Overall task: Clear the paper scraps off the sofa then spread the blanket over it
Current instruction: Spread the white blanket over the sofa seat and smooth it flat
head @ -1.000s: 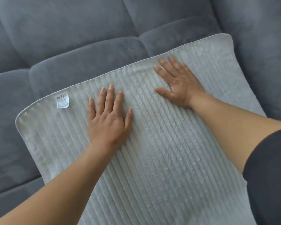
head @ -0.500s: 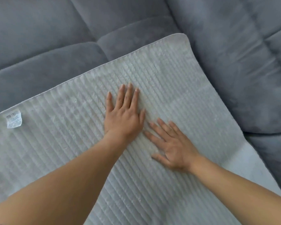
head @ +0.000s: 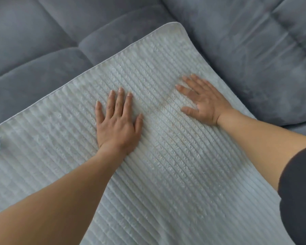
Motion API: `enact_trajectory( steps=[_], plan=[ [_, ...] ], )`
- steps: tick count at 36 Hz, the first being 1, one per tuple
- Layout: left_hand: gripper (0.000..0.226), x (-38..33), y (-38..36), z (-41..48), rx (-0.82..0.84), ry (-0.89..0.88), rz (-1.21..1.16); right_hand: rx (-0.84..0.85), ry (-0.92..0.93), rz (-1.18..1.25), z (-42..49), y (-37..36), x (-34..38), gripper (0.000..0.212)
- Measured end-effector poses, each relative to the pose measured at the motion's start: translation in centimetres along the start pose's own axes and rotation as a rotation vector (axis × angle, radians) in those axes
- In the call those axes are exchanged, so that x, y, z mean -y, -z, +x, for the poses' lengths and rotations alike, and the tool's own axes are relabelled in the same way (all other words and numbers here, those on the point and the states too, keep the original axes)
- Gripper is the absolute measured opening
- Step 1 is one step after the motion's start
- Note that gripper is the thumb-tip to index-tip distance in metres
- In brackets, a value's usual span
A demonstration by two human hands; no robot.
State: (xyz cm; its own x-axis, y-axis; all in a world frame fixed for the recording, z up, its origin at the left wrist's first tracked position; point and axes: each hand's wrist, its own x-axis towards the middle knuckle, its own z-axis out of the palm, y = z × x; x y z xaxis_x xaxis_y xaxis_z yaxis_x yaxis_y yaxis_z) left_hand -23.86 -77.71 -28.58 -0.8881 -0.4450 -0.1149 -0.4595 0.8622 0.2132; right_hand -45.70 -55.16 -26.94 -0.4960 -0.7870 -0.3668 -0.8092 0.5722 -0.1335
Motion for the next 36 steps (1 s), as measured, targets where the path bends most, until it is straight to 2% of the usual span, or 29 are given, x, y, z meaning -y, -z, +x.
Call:
enact_trajectory(
  steps=[4,7,9,10,12,14,19,24,26,28,30,32,34,36],
  plan=[
    [0.071,0.2,-0.1,0.0,-0.012,0.000,0.001,-0.039,-0.169,0.021,-0.6,0.6,0.2,0.073],
    [0.071,0.2,-0.1,0.0,-0.017,-0.002,-0.002,-0.239,-0.303,0.085,-3.5,-0.1,2.9,0.071],
    [0.071,0.1,-0.1,0.0,-0.012,-0.005,-0.002,-0.328,-0.501,0.192,-6.4,-1.2,5.3,0.079],
    [0.071,0.3,-0.1,-0.1,-0.008,-0.006,-0.004,-0.324,-0.626,0.251,-7.7,-2.1,6.4,0.084],
    [0.070,0.1,0.0,-0.1,-0.011,-0.005,-0.017,-0.209,-0.882,0.333,-9.7,-3.4,6.9,0.097],
    [0.070,0.0,0.1,-0.1,-0.009,-0.002,-0.016,-0.083,-1.026,0.377,-10.0,-4.2,6.1,0.106],
    [0.071,0.2,0.0,0.0,-0.012,-0.001,-0.012,-0.117,-1.075,0.340,-5.7,-3.8,1.8,0.106],
    [0.071,0.1,0.0,0.1,0.004,-0.011,-0.013,-0.053,-1.135,0.379,-0.9,-0.7,-1.4,0.089],
    [0.071,0.2,0.4,0.0,0.020,-0.004,-0.010,-0.180,-1.068,0.343,0.9,1.1,0.0,0.079],
    [0.072,0.0,0.8,0.1,0.054,0.001,-0.011,-0.305,-0.781,0.279,2.4,2.4,3.0,0.076],
    [0.073,-0.1,1.3,0.3,0.072,-0.010,-0.022,-0.242,-0.411,0.268,3.9,2.6,5.9,0.076],
    [0.074,0.4,2.0,1.0,0.071,-0.034,-0.029,-0.087,-0.143,0.210,5.6,2.4,8.0,0.075],
    [0.074,1.6,2.5,2.0,0.045,-0.044,-0.012,-0.018,-0.020,0.104,7.6,2.1,8.9,0.074],
    [0.075,3.2,2.9,3.4,0.033,-0.036,0.005,-0.034,0.010,0.033,9.4,2.2,9.0,0.074]
  ],
)
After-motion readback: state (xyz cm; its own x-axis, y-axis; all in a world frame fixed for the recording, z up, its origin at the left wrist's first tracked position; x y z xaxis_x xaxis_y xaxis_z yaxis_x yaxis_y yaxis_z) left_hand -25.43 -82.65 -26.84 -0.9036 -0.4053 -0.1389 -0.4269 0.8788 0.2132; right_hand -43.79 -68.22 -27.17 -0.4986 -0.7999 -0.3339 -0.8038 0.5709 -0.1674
